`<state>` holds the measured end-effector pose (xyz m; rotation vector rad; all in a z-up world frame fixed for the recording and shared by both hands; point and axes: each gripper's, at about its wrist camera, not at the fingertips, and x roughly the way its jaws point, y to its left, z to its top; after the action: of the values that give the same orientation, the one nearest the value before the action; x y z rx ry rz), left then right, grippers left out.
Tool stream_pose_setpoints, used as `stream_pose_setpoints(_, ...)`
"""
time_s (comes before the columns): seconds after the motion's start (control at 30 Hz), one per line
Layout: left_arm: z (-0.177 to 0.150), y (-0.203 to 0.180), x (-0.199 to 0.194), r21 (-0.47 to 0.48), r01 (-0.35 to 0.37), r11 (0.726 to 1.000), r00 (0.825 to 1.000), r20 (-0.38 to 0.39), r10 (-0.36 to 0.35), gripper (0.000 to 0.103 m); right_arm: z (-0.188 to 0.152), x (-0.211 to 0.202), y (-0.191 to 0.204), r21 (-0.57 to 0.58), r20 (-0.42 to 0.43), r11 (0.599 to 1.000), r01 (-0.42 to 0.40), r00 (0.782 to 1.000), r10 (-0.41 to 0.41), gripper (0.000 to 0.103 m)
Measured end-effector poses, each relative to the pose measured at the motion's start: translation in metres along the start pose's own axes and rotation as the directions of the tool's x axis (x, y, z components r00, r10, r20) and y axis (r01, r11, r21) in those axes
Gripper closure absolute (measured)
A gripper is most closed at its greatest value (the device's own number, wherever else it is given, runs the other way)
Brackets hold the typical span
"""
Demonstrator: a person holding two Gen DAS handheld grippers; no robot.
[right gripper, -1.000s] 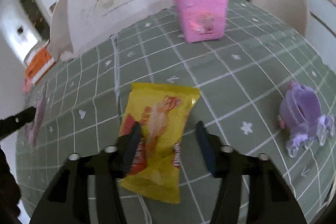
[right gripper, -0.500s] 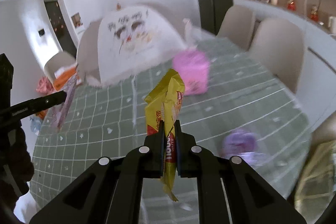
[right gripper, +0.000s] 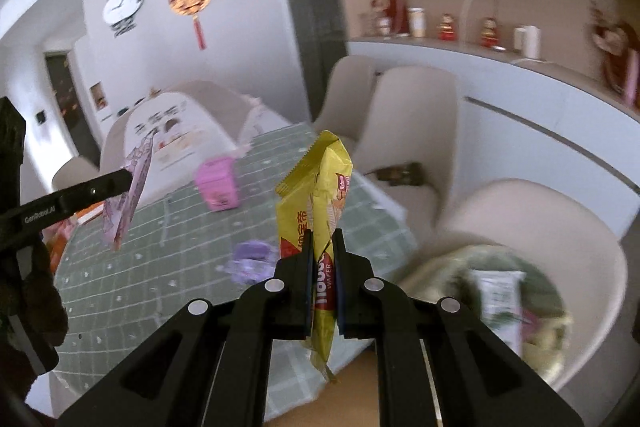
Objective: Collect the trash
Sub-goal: 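Lift and carry the pink wrapper and yellow pack over the bin with both tools, then open both tools over the bin to drop the wrapper and biscuit pack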
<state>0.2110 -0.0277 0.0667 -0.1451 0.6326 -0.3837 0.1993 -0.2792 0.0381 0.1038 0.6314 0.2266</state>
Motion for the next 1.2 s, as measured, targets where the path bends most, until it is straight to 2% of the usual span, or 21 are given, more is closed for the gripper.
stream_pose_setpoints(0.23, -0.012, -0.077, 0.05, -0.004, 0.133, 0.991, 0.989, -0.066, -0.133, 0.097, -0.017, -0.041, -0.079, 0.039, 0.021, 0.997, 0.072, 0.997, -0.072, 0.093)
stream_pose_setpoints(0.47, -0.033, -0.146, 0.121, -0.046, 0.25, 0.967, 0.951, -0.174, -0.255, 0.097, -0.035, -0.065, -0.153, 0.105, 0.01, 0.984, 0.147, 0.989, -0.148, 0.093)
stream_pose_setpoints(0.57, -0.04, -0.169, 0.149, -0.052, 0.278, 0.959, 0.934, -0.22, -0.283, 0.097, -0.043, -0.071, -0.179, 0.132, -0.001, 0.977, 0.169, 0.985, -0.171, 0.093)
stream_pose_setpoints(0.67, -0.046, -0.189, 0.178, -0.028, 0.294, 0.955, 0.925, -0.243, -0.292, 0.097, -0.049, -0.073, -0.198, 0.15, -0.01, 0.971, 0.187, 0.982, -0.187, 0.093)
stream_pose_setpoints(0.7, -0.047, -0.194, 0.187, -0.029, 0.299, 0.954, 0.921, -0.253, -0.296, 0.095, -0.052, -0.072, -0.206, 0.162, -0.015, 0.968, 0.19, 0.982, -0.19, 0.093)
stream_pose_setpoints(0.8, -0.049, -0.202, 0.207, -0.053, 0.306, 0.951, 0.908, -0.283, -0.308, 0.074, -0.057, -0.069, -0.218, 0.192, -0.024, 0.963, 0.19, 0.982, -0.189, 0.093)
stream_pose_setpoints(0.93, -0.048, -0.195, 0.208, -0.042, 0.283, 0.958, 0.921, -0.268, -0.283, 0.064, -0.062, -0.058, -0.227, 0.215, -0.038, 0.962, 0.169, 0.986, -0.165, 0.093)
stream_pose_setpoints(0.97, -0.047, -0.192, 0.207, -0.053, 0.275, 0.96, 0.924, -0.26, -0.279, 0.063, -0.063, -0.056, -0.226, 0.215, -0.04, 0.963, 0.163, 0.987, -0.158, 0.093)
stream_pose_setpoints(1.07, -0.048, -0.182, 0.201, -0.08, 0.255, 0.964, 0.93, -0.251, -0.267, 0.053, -0.061, -0.043, -0.224, 0.21, -0.046, 0.967, 0.146, 0.989, -0.14, 0.093)
stream_pose_setpoints(1.2, -0.051, -0.165, 0.187, -0.07, 0.215, 0.974, 0.94, -0.256, -0.225, 0.049, -0.056, -0.027, -0.216, 0.212, -0.049, 0.969, 0.13, 0.991, -0.122, 0.093)
